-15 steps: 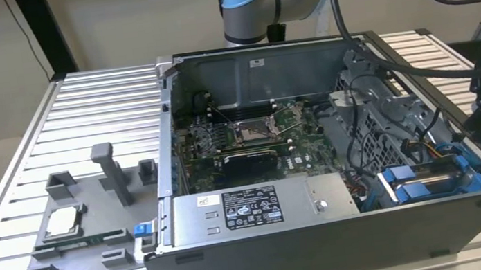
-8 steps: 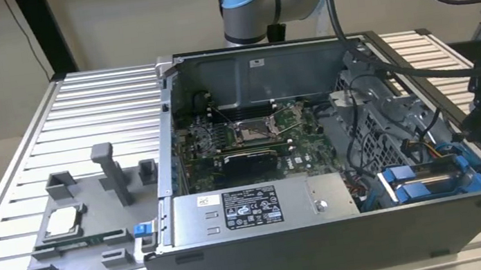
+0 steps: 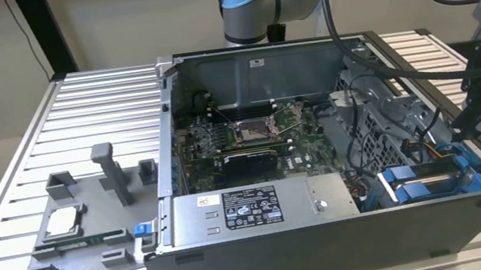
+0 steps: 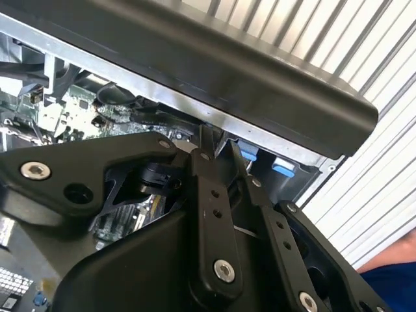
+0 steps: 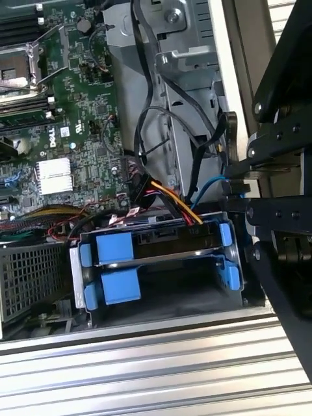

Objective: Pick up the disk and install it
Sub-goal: 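Insert the second disk wire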

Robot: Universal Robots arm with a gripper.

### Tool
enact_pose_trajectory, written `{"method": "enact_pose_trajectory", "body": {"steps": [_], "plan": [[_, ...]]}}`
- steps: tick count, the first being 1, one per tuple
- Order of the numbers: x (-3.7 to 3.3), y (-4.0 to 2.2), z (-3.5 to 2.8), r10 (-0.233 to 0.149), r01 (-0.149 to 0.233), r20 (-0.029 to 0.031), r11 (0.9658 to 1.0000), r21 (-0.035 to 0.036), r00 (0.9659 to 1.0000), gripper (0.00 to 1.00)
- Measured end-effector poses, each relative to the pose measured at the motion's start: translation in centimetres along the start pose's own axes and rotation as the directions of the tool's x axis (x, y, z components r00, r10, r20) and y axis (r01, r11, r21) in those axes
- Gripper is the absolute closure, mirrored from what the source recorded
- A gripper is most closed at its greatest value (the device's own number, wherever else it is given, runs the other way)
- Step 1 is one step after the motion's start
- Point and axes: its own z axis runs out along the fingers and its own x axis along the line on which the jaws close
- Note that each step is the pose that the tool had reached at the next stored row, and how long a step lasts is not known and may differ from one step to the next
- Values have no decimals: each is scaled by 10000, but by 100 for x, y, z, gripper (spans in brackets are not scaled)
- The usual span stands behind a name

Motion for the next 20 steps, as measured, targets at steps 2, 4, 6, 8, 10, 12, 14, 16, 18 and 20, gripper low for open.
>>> {"method": "enact_pose_trajectory", "body": {"steps": [2,4,6,8,10,12,14,16,18,20], "plan": [[-2,-18,8,-30,30,-3,10000,-2,10000,0],[-6,-26,16,-95,95,-10,10000,-9,10000,0],[-7,-26,20,-110,110,-12,9999,-12,9999,0],[-8,-27,25,-112,112,-13,9999,-16,9999,0],[-6,-28,38,-114,114,-11,9999,-19,9999,0],[-5,-30,48,-118,118,-8,9999,-25,9999,0],[-5,-30,48,-118,118,-10,9999,-29,9999,0],[-5,-30,48,-118,118,-11,9999,-30,9999,100],[-5,-30,49,-118,118,-9,9999,-30,9999,100],[-5,-30,49,-118,118,-9,9999,-30,9999,100]]}}
